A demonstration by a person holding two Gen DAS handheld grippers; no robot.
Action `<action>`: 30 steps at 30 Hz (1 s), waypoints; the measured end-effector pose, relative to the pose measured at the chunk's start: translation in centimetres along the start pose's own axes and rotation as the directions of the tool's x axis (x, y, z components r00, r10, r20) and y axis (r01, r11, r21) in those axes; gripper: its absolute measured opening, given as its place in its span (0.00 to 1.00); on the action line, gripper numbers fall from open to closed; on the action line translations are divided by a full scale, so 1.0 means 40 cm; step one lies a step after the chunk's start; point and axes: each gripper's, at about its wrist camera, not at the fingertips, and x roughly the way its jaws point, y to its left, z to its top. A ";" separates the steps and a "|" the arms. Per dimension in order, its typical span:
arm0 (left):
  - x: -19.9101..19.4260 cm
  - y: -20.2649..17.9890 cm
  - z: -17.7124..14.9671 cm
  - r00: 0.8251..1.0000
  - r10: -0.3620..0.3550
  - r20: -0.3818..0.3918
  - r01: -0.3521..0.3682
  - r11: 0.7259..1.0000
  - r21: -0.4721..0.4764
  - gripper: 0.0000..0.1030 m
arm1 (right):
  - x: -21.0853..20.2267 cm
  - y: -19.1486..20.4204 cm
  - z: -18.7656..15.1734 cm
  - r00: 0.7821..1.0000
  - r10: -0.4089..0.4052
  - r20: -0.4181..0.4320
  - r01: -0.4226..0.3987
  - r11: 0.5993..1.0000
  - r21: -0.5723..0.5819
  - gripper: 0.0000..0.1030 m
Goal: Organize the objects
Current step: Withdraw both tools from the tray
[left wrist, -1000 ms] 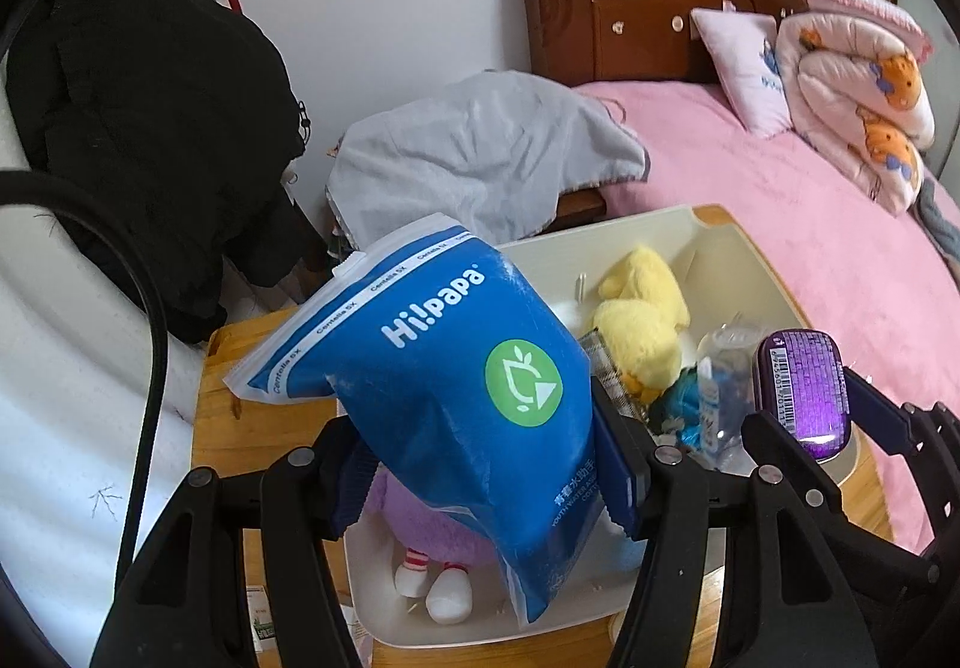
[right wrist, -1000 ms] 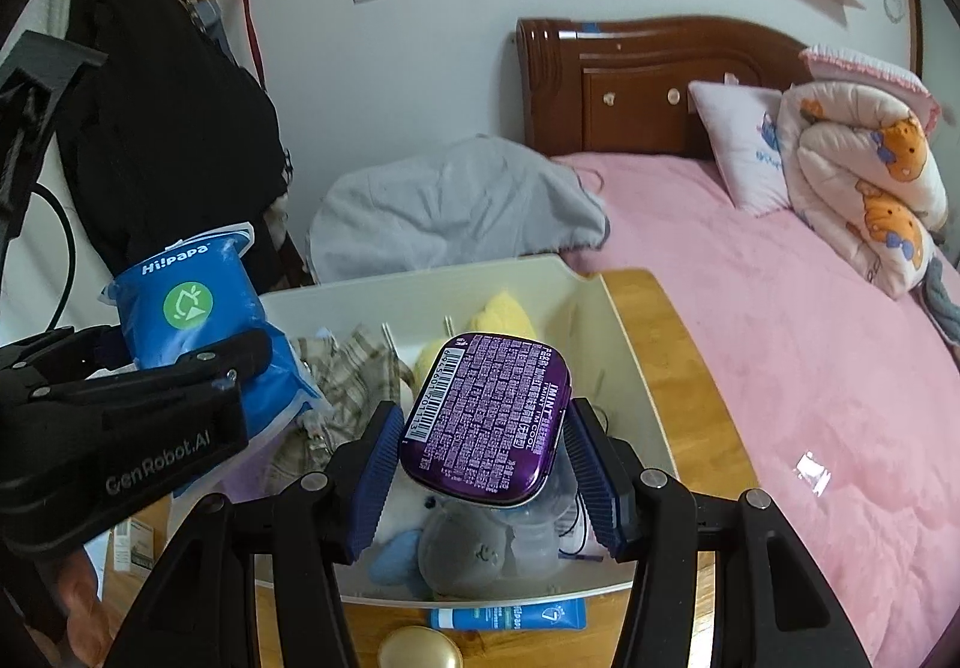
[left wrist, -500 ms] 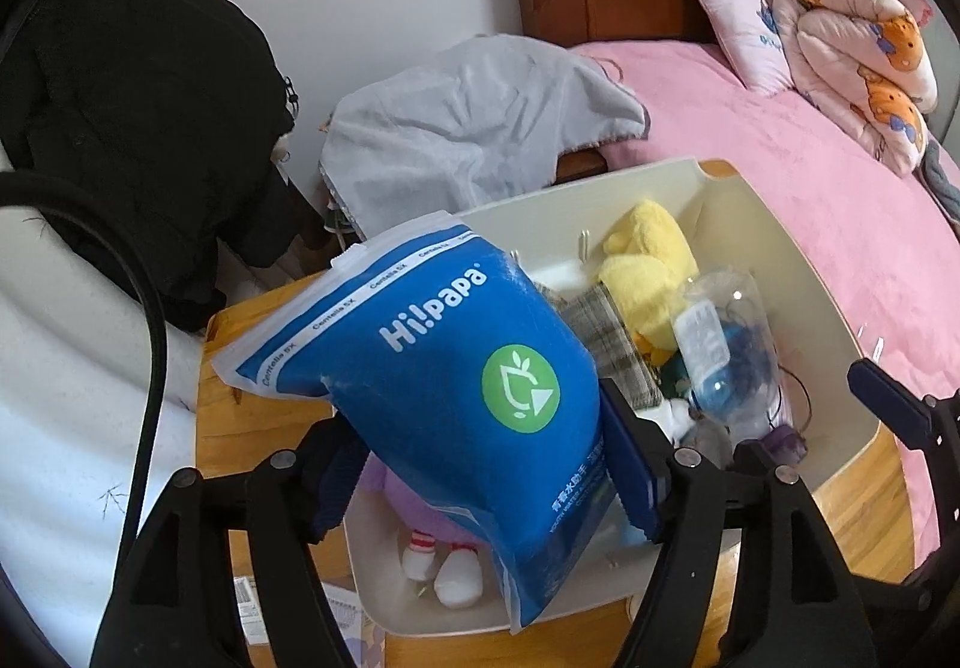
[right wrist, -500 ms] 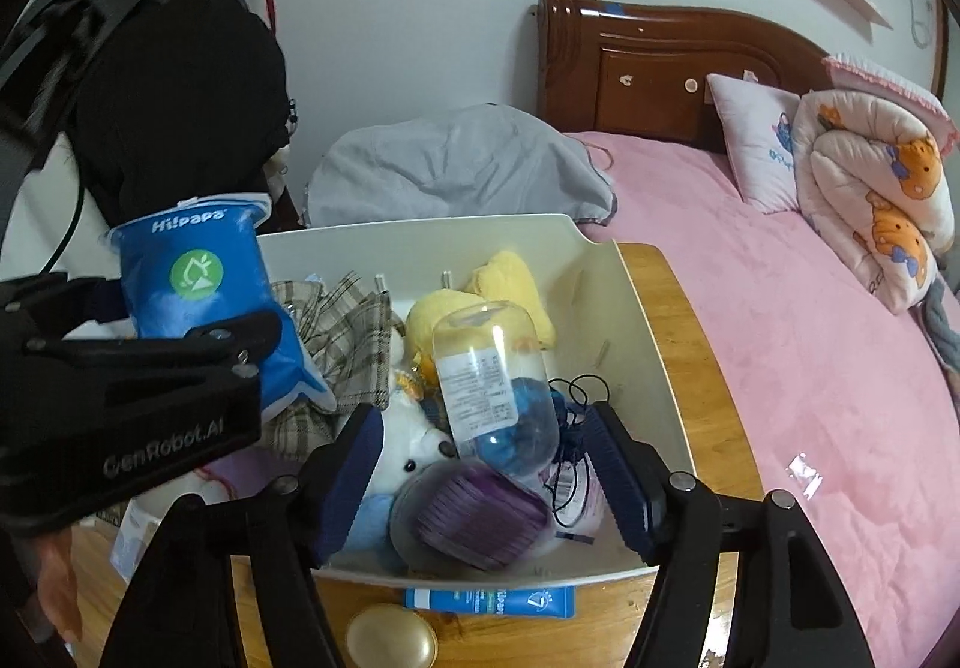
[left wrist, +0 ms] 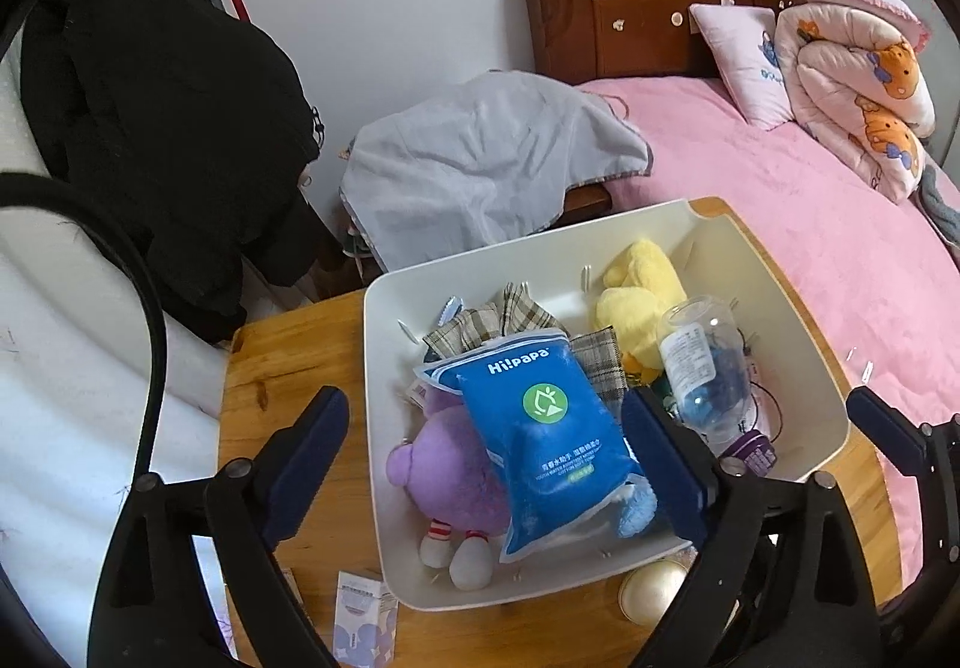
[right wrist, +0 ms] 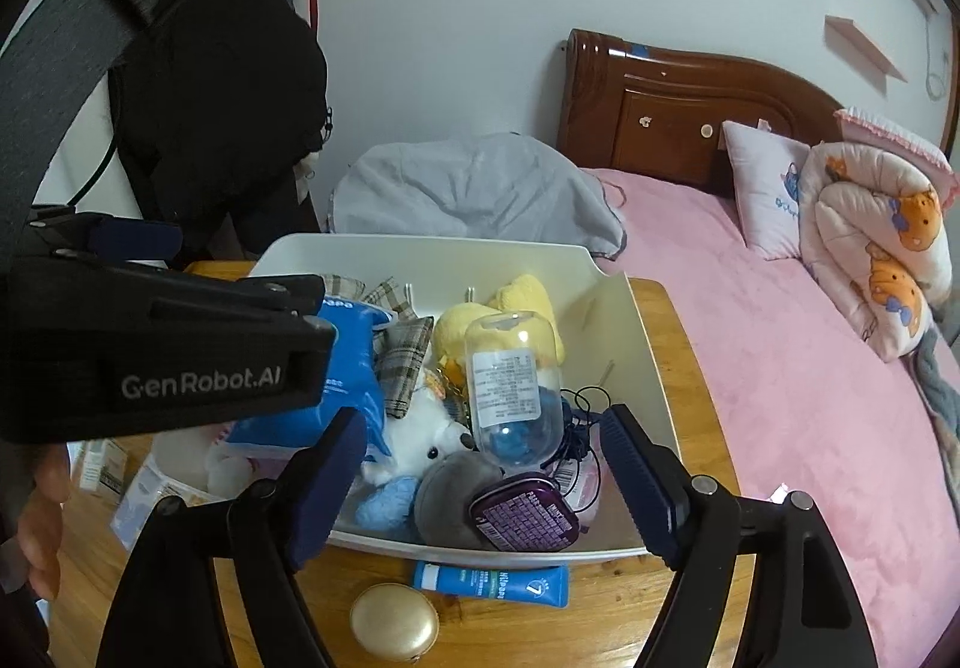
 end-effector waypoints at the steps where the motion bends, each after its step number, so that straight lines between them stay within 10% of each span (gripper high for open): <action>1: -0.007 0.000 0.001 1.000 0.001 0.005 -0.001 1.000 0.000 0.92 | -0.009 -0.004 0.000 1.000 0.009 0.004 -0.009 1.000 0.012 0.79; 30: -0.239 0.039 -0.033 0.993 -0.043 0.111 0.050 0.997 -0.062 0.93 | -0.197 -0.070 -0.003 0.979 0.162 0.125 -0.179 0.974 0.139 0.79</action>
